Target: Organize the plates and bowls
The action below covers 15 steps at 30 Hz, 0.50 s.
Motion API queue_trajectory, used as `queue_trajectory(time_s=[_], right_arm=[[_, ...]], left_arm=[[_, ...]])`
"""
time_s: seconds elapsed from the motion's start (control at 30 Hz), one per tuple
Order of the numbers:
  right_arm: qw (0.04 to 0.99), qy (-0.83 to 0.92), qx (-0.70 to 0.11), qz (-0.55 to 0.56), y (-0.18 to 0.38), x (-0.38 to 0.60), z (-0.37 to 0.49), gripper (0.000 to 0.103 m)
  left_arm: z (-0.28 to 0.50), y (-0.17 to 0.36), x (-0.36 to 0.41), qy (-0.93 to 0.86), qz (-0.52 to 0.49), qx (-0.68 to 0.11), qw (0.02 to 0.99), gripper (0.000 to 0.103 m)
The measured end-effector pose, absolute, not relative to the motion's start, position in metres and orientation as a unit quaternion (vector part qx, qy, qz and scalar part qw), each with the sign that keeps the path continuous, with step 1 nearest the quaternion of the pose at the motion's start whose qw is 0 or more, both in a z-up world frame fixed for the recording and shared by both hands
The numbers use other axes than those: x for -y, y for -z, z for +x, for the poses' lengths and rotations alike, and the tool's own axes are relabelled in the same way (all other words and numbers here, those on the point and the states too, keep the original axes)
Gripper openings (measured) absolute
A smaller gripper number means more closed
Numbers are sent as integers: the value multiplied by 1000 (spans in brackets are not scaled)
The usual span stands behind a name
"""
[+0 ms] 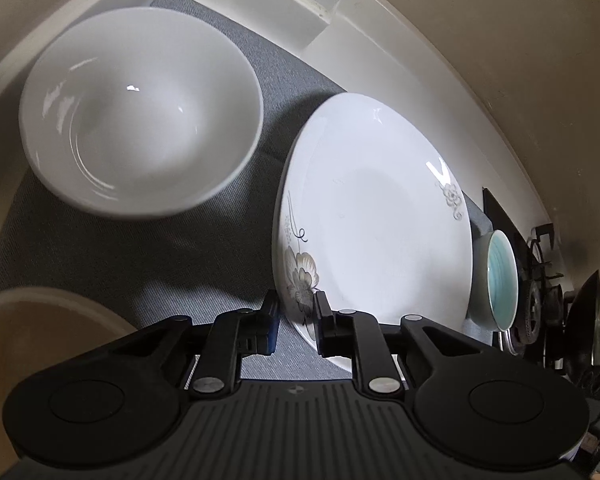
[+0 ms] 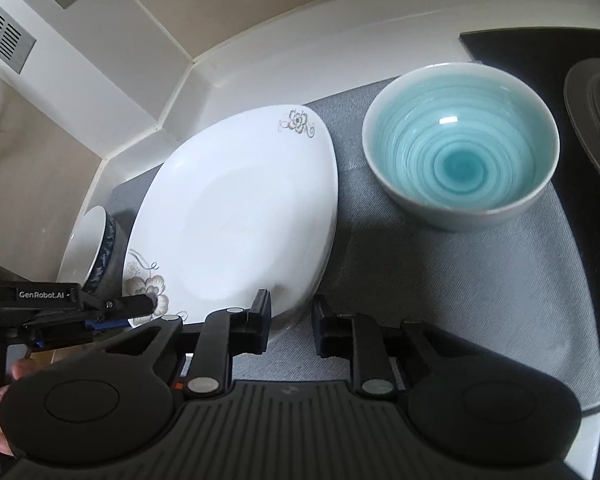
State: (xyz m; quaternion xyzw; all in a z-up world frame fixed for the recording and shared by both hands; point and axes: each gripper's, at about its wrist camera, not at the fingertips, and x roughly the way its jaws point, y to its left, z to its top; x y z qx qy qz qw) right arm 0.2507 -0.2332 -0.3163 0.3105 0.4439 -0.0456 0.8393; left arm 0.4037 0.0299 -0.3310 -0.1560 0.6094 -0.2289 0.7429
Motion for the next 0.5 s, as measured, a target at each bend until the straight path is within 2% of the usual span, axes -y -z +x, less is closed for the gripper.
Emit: queue_trajectory(time_s=[0.27, 0.37, 0.43, 0.5], right_arm=[[841, 55, -437, 315, 315, 240, 250, 22], [844, 44, -433, 314, 307, 227, 233, 25], [845, 19, -449, 290, 304, 210, 221, 30], [845, 0, -470, 257, 306, 190, 210, 46]], left_arm=[[396, 328, -23, 222, -152, -614, 742, 19], [386, 307, -28, 227, -128, -593, 762, 19], [372, 294, -34, 235, -124, -579, 771, 19], [357, 288, -37, 239, -119, -578, 771, 21]])
